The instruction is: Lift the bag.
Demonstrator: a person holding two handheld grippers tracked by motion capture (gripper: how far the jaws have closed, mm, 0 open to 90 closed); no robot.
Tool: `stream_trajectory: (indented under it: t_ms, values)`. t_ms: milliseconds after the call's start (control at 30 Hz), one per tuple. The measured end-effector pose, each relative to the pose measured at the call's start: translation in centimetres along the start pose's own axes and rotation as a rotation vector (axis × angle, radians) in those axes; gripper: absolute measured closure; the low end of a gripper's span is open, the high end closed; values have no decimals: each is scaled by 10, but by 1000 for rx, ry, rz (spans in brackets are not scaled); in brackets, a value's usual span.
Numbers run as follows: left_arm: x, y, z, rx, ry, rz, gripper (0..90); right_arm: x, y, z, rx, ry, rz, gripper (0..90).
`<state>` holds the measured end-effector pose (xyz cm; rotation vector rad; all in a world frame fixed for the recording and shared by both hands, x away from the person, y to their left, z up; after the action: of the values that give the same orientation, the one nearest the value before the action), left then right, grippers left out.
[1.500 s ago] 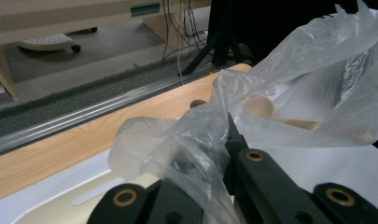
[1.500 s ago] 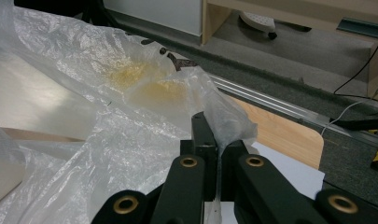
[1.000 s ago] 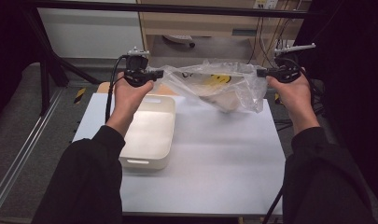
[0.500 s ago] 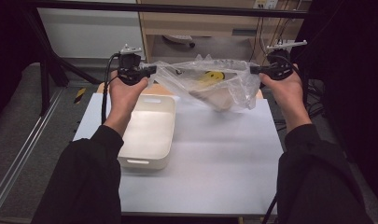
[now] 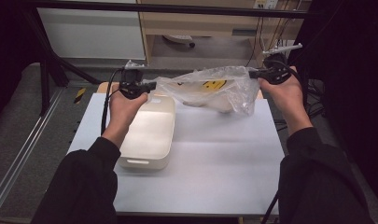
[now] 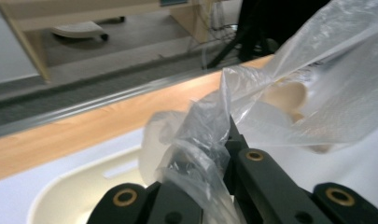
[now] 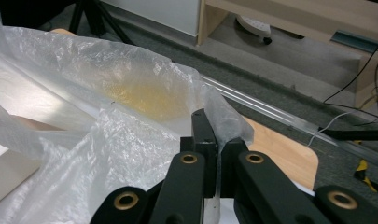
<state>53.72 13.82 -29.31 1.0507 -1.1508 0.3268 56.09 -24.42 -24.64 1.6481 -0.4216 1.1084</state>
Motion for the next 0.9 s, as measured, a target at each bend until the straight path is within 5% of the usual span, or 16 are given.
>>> stream_trajectory:
  t_ms: [333,900]
  values:
    - [-34,24,30,-112,-8,-21,900,-45,15,-5,39,-12,11,900]
    - [-123,50,99,-282,-35,-66,900,-145,22,-14,77,-93,-16,900]
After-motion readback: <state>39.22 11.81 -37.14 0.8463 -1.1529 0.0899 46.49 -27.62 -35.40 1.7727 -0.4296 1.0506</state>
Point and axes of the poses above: each handheld gripper's, and its own axes: y roughly backward along the jaws, x roughly out of its top, z roughly to its right, the point moved 5 cm from there along -y, roughly forward along the jaws, and after that the axes turned 5 degrees about -y, right-handed, at the moved point
